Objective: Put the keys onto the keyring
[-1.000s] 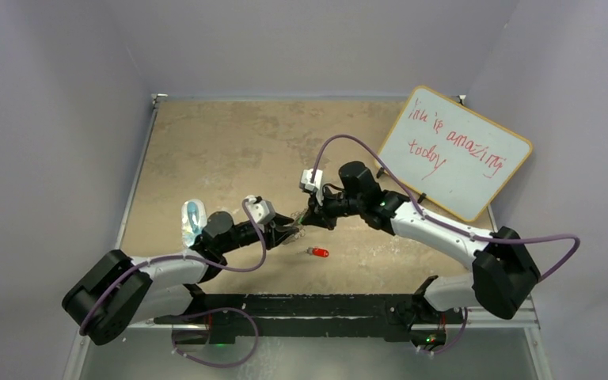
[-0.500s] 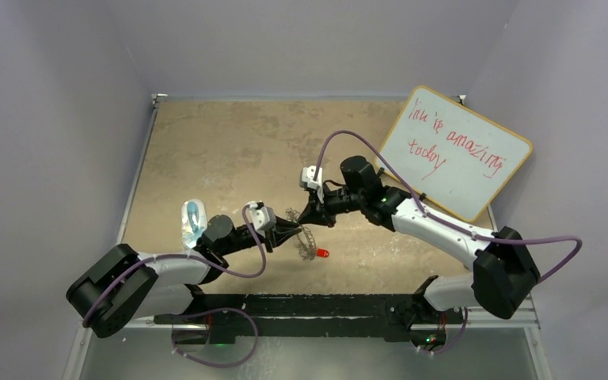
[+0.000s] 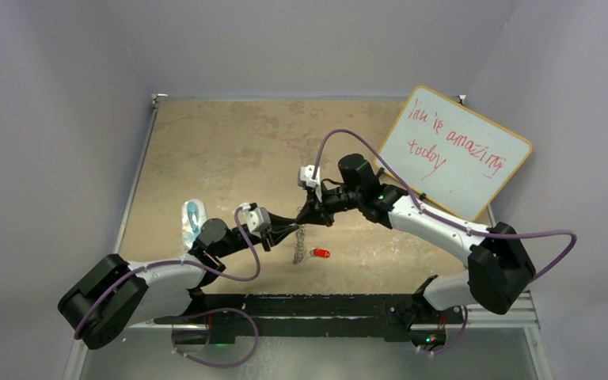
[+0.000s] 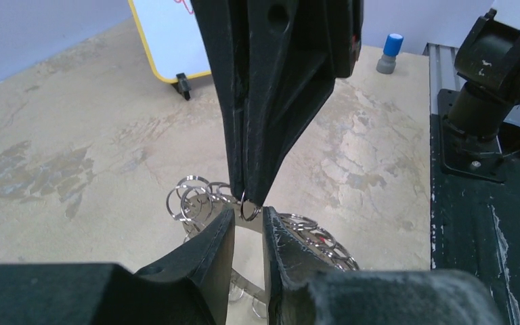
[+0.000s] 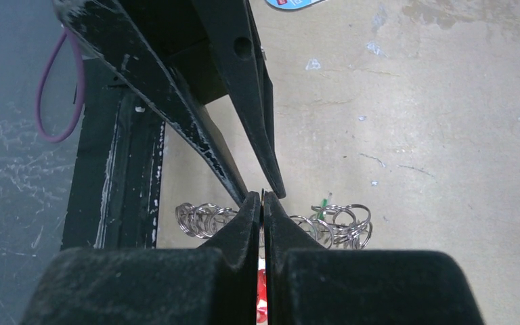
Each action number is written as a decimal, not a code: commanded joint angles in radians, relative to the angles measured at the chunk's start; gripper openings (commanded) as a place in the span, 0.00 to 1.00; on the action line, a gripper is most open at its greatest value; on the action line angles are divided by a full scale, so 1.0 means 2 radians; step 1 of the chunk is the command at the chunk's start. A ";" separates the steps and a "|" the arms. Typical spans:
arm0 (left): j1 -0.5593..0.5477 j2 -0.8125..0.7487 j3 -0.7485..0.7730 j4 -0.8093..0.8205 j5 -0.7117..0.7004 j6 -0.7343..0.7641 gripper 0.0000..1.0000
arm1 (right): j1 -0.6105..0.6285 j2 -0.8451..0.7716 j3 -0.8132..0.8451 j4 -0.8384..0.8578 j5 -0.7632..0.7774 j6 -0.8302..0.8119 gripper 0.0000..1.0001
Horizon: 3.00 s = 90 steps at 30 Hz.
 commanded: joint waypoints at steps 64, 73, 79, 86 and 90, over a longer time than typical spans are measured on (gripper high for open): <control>-0.003 -0.020 -0.026 0.060 -0.004 0.026 0.00 | -0.039 0.041 -0.017 0.125 -0.103 -0.098 0.35; -0.003 -0.020 -0.021 0.056 -0.004 0.027 0.00 | -0.039 0.062 -0.005 0.092 -0.153 -0.132 0.27; -0.003 -0.019 -0.020 0.057 -0.004 0.028 0.00 | -0.038 0.065 -0.005 0.092 -0.174 -0.141 0.27; -0.003 -0.020 -0.018 0.052 -0.005 0.028 0.00 | -0.039 0.070 0.000 0.084 -0.180 -0.143 0.00; -0.003 -0.023 -0.015 0.041 -0.008 0.029 0.00 | -0.038 0.069 -0.005 0.099 -0.177 -0.120 0.00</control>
